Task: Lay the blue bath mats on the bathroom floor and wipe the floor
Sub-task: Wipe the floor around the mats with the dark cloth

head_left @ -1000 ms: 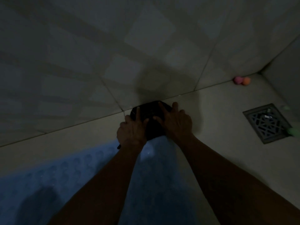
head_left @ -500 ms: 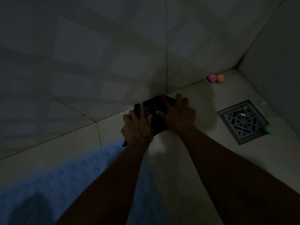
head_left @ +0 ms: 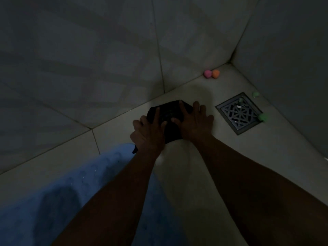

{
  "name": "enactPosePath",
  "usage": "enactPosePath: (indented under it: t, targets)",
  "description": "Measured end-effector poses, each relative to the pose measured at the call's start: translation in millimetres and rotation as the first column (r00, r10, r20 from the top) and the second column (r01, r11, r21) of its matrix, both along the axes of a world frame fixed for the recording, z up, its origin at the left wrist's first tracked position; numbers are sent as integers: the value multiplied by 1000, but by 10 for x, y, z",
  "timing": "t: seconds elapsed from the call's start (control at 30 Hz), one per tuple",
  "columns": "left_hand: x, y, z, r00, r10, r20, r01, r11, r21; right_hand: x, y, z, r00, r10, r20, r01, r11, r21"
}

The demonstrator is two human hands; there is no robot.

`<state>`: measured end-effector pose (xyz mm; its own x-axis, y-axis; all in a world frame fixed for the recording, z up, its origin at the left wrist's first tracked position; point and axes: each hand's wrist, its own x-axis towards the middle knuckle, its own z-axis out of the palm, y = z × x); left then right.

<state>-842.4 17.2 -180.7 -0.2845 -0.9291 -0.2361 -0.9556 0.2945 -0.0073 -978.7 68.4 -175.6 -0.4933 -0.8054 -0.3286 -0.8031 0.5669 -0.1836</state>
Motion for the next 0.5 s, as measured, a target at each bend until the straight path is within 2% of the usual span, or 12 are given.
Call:
enactPosePath:
  t: [0.13, 0.3, 0.5]
  targets:
    - [89, 220, -2, 996, -88, 21, 88, 996, 0, 143, 297, 25, 998, -63, -28, 63, 998, -6]
    - [271, 532, 2, 989, -135, -65, 136, 991, 16, 347, 698, 46, 988, -101, -118, 108, 993, 53]
    - [421, 757, 60, 972, -218, -83, 223, 974, 52, 577, 997, 9, 977, -97, -187, 111, 992, 63]
